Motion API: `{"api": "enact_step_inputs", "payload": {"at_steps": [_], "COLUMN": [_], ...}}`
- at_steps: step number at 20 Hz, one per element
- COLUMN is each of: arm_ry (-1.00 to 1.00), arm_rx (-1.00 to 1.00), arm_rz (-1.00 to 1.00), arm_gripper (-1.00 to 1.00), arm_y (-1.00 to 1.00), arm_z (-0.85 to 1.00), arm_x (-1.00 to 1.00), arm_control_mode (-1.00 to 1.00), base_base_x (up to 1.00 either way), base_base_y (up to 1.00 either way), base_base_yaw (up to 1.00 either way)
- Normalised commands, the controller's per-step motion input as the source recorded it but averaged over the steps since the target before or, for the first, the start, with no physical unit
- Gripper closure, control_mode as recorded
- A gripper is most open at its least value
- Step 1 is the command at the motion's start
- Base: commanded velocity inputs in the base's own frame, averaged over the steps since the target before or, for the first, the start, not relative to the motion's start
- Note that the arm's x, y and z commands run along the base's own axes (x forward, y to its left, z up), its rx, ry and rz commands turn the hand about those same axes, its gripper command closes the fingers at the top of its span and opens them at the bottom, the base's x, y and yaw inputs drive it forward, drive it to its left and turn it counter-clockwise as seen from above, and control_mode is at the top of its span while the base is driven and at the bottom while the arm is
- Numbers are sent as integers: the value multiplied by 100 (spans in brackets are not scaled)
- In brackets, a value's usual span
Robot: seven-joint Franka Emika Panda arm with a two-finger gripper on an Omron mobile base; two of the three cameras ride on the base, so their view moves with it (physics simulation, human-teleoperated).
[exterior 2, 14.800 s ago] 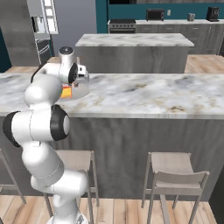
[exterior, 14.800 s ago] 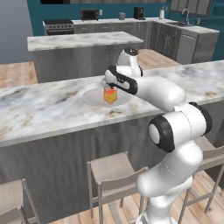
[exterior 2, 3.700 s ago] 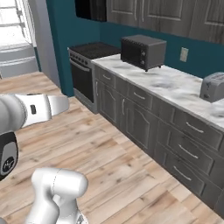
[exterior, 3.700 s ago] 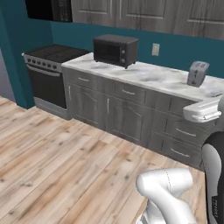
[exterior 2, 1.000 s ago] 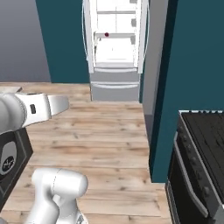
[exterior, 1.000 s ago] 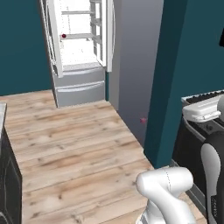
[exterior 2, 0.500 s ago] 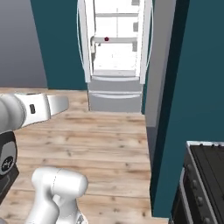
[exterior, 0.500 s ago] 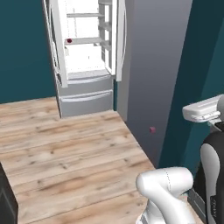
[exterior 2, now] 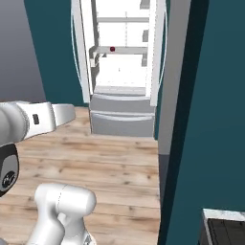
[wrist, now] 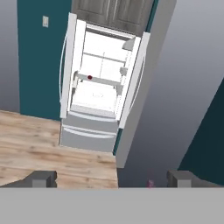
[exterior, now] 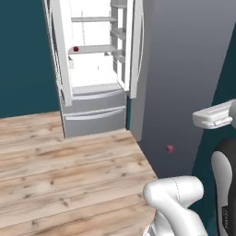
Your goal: Take the cheese, steak, and tomato from the fridge and place them on the plate on the dining counter to create an appetizer plate.
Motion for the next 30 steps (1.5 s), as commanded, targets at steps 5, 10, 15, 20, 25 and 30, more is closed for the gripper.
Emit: {"api": "enact_step_inputs", "payload": {"at_steps": [5,10,15,20,25,30], "arm_ry": [0,0,0,0,0,0], "arm_rx": [0,0,0,0,0,0], "arm_rz": [0,0,0,0,0,0], "arm_gripper": [-100,-100,-100,-100,-100,-100], "arm_y": [0,0,0,0,0,0], "arm_z": [0,0,0,0,0,0], "arm_x": [0,0,0,0,0,0], "arm_control_mode": [100,100,100,100,100,100], "base_base_x": [99,100,100,92,82,76], "base_base_y": [-23,-12,-5,-16,-17,-5], "base_base_yaw": [11,9,8,8,9,8]}}
